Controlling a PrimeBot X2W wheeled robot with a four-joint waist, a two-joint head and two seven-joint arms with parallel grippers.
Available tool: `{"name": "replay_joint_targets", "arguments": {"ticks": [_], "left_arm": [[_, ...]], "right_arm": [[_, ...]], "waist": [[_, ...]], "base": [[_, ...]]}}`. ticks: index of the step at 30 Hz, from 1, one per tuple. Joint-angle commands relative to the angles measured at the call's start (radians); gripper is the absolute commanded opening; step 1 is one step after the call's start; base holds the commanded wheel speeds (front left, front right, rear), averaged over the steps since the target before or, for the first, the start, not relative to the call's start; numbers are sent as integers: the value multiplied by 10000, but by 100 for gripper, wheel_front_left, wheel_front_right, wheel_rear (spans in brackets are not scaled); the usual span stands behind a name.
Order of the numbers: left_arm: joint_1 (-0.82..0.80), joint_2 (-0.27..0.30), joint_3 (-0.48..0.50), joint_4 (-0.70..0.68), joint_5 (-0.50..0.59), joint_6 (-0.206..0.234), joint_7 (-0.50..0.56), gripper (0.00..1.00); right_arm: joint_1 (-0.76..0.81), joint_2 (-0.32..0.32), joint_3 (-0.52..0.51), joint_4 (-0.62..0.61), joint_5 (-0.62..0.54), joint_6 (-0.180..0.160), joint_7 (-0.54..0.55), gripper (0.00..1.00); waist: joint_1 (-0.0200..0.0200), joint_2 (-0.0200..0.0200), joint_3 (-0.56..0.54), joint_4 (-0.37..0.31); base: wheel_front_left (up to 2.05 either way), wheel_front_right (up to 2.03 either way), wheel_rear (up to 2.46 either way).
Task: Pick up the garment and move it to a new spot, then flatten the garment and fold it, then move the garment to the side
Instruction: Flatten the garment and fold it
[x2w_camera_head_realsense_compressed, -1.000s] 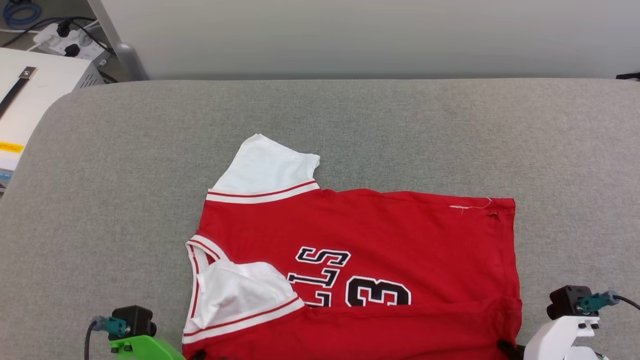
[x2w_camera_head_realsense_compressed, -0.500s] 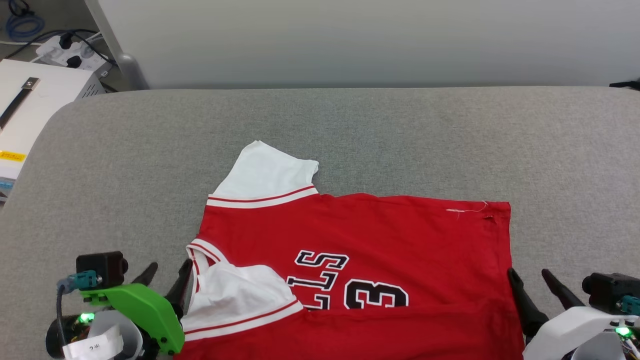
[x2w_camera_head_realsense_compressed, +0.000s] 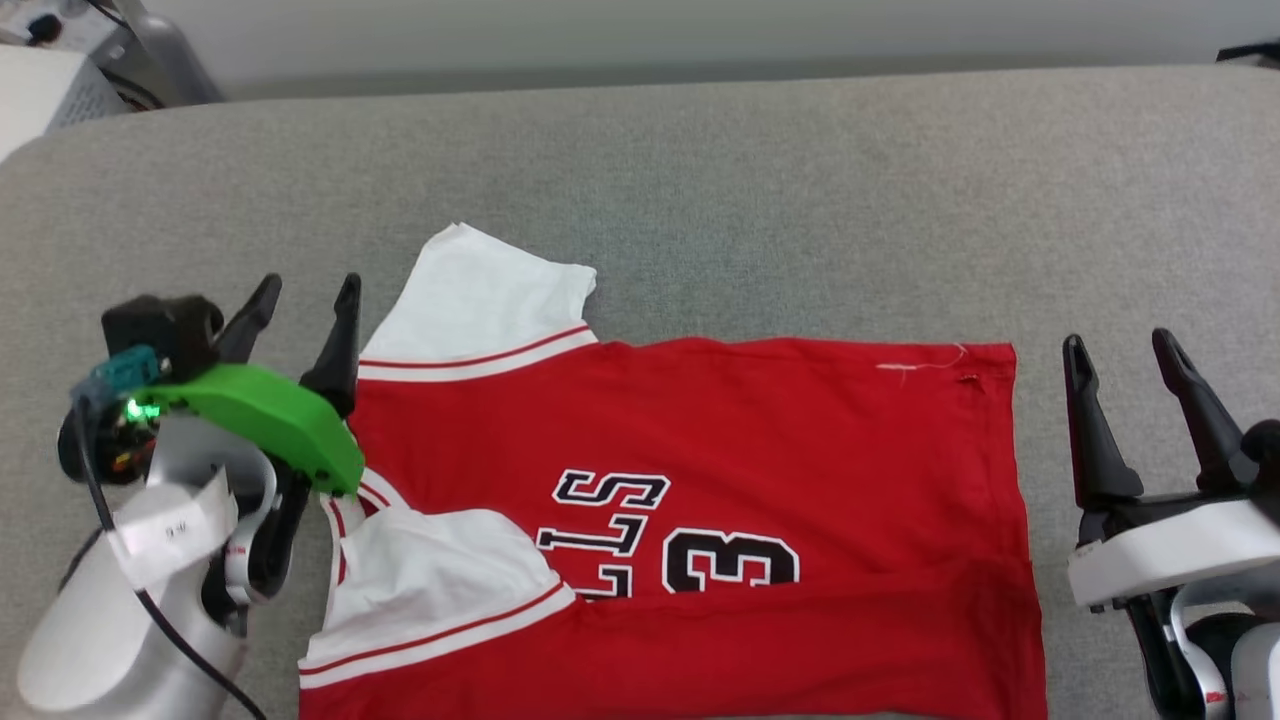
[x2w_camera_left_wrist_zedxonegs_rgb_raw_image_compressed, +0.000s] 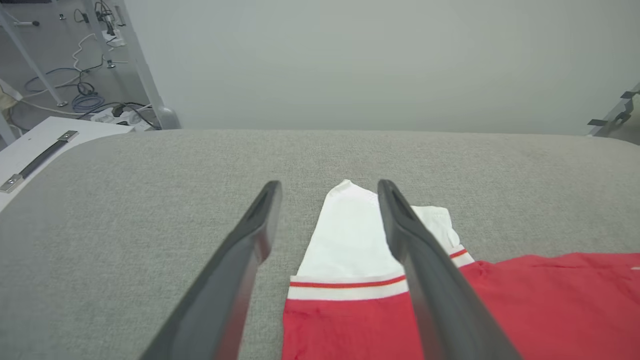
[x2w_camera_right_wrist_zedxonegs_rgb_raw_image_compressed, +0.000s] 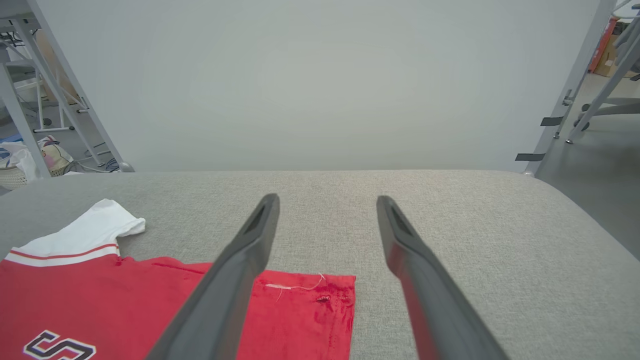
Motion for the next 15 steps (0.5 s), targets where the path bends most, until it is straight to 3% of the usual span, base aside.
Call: {"name": "replay_joint_targets", "arguments": {"ticks": [1, 10, 15], "left_arm": [[-570, 26, -51, 271, 25, -231, 180, 100], [-3501, 396, -393, 2414, -1111, -2068, 2789, 100], [-4891, 698, -686, 3680, -1971, -2554, 5054, 100]], "right_arm": [[-254, 17, 14, -112, -108, 4, 25, 100], [-780, 45, 13, -114, -49, 4, 28, 100], [-974, 62, 128, 105, 51, 4, -38, 100]], "waist": [[1, 0, 968, -523], [1, 0, 2068, -1063], [1, 0, 2429, -1373]], "base": [[0, 0, 0], [0, 0, 0], [0, 0, 0]]}}
